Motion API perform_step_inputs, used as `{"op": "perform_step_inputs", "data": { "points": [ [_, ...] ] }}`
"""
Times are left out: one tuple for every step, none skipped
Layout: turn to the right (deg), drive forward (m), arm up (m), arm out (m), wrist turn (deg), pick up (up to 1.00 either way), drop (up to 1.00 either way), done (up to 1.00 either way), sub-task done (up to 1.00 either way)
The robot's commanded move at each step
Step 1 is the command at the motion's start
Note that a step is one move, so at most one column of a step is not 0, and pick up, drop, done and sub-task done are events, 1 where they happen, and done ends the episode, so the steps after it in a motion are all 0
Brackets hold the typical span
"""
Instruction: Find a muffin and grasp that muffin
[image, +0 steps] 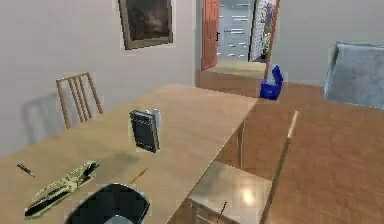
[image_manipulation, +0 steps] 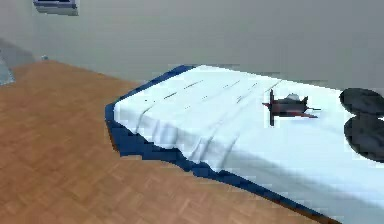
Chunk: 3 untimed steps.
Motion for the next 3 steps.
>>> {"op": "perform_step_inputs", "data": {
  "points": [
    [45.0, 0.0, 0.0, 0.0, 0.0, 0.0, 0.0, 0.0, 0.0],
    [9.0, 0.0, 0.0, 0.0, 0.0, 0.0, 0.0, 0.0, 0.0],
    [0.0, 0.65, 0.0, 0.0, 0.0, 0.0, 0.0, 0.0, 0.0]
  ]
}}
